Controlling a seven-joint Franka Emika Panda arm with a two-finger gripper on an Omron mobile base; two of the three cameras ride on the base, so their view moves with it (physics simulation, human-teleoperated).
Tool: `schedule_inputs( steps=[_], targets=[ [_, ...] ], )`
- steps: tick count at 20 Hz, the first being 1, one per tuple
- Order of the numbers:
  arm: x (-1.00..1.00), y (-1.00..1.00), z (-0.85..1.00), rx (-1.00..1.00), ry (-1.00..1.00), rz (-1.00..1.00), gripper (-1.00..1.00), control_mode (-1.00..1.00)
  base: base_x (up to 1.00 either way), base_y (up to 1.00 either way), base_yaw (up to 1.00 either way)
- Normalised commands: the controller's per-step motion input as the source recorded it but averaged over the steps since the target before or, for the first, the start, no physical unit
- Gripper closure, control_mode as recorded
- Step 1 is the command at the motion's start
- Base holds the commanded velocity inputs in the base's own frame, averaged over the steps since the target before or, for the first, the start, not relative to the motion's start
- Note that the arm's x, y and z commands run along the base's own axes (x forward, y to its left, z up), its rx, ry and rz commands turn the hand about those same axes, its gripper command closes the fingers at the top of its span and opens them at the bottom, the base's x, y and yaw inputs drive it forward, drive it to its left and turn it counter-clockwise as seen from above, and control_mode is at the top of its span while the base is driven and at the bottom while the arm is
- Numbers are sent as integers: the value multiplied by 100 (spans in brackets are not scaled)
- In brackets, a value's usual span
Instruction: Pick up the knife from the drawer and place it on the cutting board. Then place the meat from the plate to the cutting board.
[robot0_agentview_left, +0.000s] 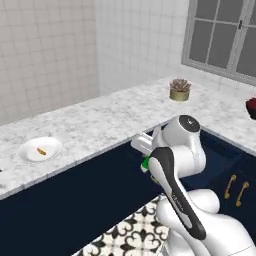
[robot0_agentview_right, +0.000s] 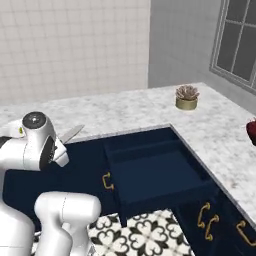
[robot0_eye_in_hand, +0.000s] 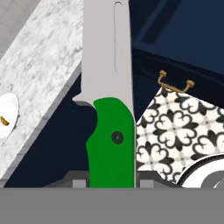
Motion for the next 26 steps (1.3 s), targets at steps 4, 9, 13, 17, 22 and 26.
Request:
schedule_inputs(
  steps=[4,9,13,17,22,26],
  targets=[
    [0,0,0,0,0,0,100,100,-4,67,77],
    [0,0,0,0,0,0,100,100,39,38,69],
    [0,0,0,0,0,0,100,100,91,-1,50],
    [0,0,0,0,0,0,100,100,78,13,26],
    [0,0,0,0,0,0,100,100,17,63,-14],
    [0,0,0,0,0,0,100,100,15,98,-31]
  ],
)
